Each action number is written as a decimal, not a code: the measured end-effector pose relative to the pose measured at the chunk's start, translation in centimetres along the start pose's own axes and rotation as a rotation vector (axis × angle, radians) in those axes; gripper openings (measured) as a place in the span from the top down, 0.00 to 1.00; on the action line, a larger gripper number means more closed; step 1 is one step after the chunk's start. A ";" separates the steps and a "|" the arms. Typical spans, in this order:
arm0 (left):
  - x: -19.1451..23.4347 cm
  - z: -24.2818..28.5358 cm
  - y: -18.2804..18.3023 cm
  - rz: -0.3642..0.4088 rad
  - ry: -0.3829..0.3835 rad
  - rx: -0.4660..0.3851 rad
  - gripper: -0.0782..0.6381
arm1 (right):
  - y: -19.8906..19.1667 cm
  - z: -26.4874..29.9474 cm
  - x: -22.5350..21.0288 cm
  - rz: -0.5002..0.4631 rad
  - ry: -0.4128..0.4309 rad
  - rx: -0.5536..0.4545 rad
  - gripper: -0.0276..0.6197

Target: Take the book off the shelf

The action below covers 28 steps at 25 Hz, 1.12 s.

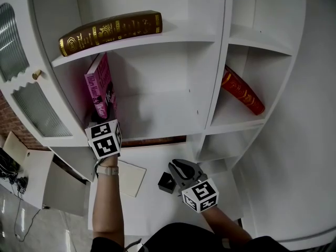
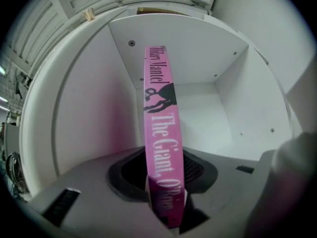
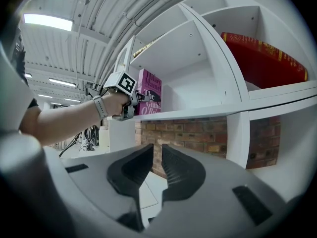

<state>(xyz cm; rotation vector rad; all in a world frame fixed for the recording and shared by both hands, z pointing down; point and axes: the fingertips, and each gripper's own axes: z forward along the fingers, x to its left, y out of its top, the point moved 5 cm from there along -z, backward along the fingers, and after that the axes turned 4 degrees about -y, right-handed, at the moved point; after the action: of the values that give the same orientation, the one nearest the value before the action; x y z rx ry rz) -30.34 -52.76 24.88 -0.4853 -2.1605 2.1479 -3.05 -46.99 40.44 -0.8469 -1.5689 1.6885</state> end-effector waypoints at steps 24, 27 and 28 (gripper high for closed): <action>-0.6 -9.3 -0.2 0.057 -0.060 -0.131 0.70 | -1.4 -1.2 5.7 -0.006 0.095 0.002 0.87; -0.8 -10.9 -0.3 0.063 -0.072 -0.137 0.70 | -1.5 -1.6 6.8 -0.006 0.108 0.002 0.87; -0.8 -11.5 -0.3 0.066 -0.074 -0.138 0.70 | -1.5 -1.8 7.2 -0.006 0.111 0.001 0.87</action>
<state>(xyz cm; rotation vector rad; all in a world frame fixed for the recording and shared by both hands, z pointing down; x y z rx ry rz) -26.67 -41.90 25.65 -0.5009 -2.3771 2.0902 -5.57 -40.01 41.67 -0.9191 -1.4942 1.6096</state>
